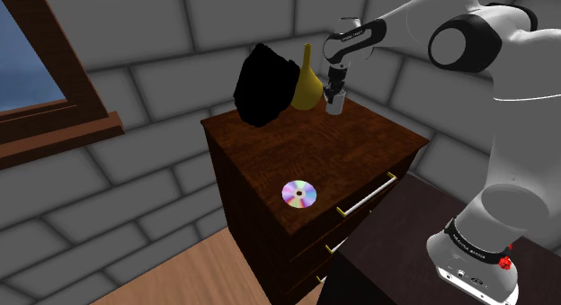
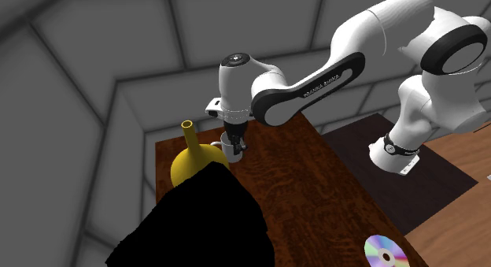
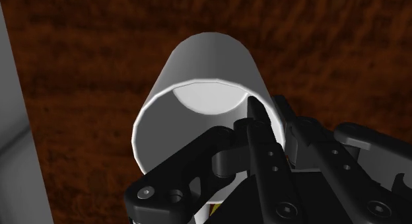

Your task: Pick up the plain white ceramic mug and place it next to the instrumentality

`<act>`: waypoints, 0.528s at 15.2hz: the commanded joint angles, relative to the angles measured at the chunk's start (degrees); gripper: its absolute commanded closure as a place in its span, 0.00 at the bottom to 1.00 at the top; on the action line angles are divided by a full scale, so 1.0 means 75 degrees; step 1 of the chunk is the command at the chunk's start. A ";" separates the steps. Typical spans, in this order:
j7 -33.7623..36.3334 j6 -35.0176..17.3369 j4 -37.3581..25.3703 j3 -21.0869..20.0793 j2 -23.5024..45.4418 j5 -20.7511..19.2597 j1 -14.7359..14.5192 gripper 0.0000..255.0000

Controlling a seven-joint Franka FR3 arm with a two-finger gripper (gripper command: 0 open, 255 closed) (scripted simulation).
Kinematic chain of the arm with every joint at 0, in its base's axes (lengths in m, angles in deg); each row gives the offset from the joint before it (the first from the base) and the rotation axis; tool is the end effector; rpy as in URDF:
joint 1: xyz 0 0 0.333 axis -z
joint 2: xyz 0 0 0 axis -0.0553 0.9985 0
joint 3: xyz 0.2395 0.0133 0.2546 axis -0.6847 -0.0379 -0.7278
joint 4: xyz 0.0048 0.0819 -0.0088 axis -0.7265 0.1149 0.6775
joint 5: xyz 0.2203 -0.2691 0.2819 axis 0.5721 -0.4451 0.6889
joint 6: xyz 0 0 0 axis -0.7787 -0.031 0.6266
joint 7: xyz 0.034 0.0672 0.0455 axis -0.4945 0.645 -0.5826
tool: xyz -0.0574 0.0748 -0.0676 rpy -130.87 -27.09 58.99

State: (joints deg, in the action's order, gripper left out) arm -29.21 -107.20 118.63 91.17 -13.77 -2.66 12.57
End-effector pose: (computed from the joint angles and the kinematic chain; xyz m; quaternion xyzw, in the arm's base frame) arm 0.7237 -0.2302 0.3442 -0.9996 -0.0199 -0.0199 0.0004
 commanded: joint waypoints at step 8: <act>0.0021 0.0248 -0.0131 0.0016 -0.0115 -0.0029 -0.0005 1.00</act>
State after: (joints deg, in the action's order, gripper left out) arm -29.07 -105.87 117.84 91.24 -14.29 -2.81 12.54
